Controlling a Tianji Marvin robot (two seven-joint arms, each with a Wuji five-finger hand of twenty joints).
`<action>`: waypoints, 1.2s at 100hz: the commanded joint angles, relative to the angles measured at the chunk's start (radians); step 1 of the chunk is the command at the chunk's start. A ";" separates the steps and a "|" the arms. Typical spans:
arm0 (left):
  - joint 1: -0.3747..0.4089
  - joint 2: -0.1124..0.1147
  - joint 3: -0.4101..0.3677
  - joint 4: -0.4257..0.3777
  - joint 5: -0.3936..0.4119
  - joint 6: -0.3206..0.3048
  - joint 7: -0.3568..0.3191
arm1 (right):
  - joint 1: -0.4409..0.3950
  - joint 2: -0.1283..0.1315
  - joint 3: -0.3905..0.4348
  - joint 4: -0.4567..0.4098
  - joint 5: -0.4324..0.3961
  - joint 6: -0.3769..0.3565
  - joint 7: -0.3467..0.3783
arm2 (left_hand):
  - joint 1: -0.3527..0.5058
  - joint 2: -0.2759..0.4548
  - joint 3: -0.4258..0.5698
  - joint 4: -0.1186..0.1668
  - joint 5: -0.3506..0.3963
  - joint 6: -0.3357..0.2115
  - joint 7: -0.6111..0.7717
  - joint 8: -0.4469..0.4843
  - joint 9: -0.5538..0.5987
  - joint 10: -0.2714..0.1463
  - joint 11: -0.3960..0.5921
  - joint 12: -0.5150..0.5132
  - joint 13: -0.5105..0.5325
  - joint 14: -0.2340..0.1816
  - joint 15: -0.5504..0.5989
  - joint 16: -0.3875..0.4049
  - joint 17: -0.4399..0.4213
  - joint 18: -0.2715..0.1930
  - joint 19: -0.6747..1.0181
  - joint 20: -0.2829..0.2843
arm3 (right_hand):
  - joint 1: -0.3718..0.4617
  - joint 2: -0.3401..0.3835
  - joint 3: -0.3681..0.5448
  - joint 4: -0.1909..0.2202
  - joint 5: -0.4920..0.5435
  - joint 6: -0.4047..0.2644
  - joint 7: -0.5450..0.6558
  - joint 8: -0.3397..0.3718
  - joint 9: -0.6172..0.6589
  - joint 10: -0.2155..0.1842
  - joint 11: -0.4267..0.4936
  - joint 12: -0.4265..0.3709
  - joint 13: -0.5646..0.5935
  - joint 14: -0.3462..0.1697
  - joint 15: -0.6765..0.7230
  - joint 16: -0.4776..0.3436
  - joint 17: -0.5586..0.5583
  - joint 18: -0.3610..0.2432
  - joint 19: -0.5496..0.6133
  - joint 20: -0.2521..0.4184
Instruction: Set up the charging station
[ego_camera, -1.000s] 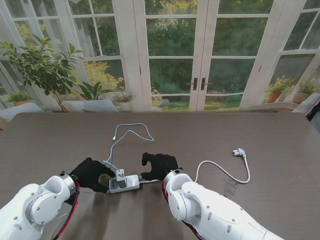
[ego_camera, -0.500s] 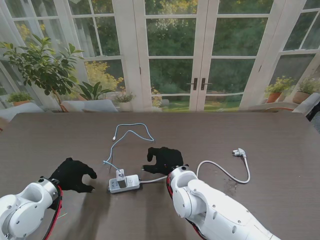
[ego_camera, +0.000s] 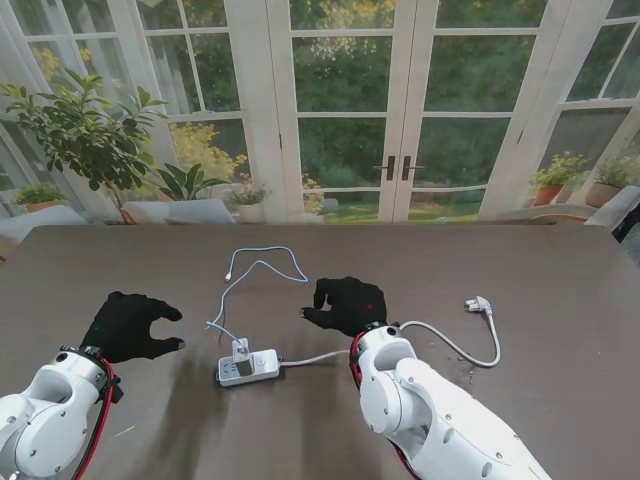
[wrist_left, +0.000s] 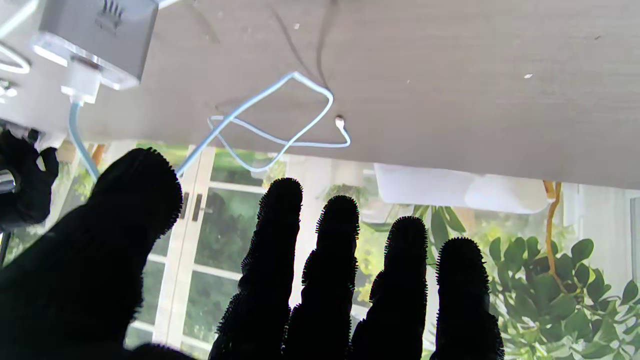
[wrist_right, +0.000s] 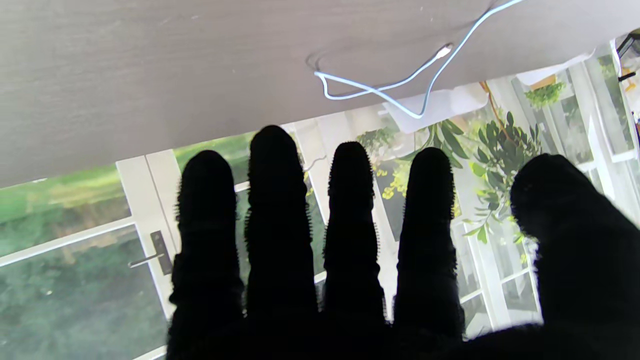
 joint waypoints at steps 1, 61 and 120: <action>-0.016 -0.013 0.013 -0.005 -0.026 0.005 -0.005 | -0.021 0.010 0.021 -0.036 -0.006 -0.005 0.008 | -0.005 0.021 -0.025 0.035 -0.026 0.015 -0.021 -0.005 -0.030 0.009 -0.013 -0.013 -0.031 0.005 -0.024 -0.018 -0.029 0.014 -0.037 -0.015 | 0.019 -0.004 -0.019 -0.020 0.009 0.013 -0.415 0.015 0.019 -0.015 -0.016 -0.015 0.000 0.002 -0.017 -0.758 0.004 0.035 -0.021 -0.008; -0.132 -0.051 0.161 0.072 -0.171 0.031 0.158 | -0.182 0.027 0.259 -0.170 0.108 -0.184 0.018 | 0.013 0.071 -0.068 0.047 -0.087 0.057 -0.066 -0.027 -0.108 0.019 -0.033 -0.044 -0.106 -0.014 -0.057 -0.057 -0.063 -0.031 -0.130 -0.072 | 0.011 -0.051 0.006 -0.017 -0.098 0.044 -0.409 0.025 -0.045 -0.012 -0.021 -0.013 -0.073 0.006 -0.056 -0.766 -0.044 0.040 -0.056 -0.011; -0.145 -0.088 0.235 0.140 -0.271 0.015 0.299 | -0.304 0.019 0.386 -0.166 0.250 -0.387 -0.010 | 0.023 0.061 -0.070 0.049 -0.137 0.071 -0.093 -0.043 -0.165 0.024 -0.048 -0.063 -0.161 -0.039 -0.079 -0.083 -0.091 -0.071 -0.193 -0.107 | 0.027 -0.053 0.011 -0.017 -0.189 0.054 -0.426 0.021 -0.115 -0.027 -0.037 -0.021 -0.184 -0.014 -0.177 -0.839 -0.117 0.012 -0.213 -0.043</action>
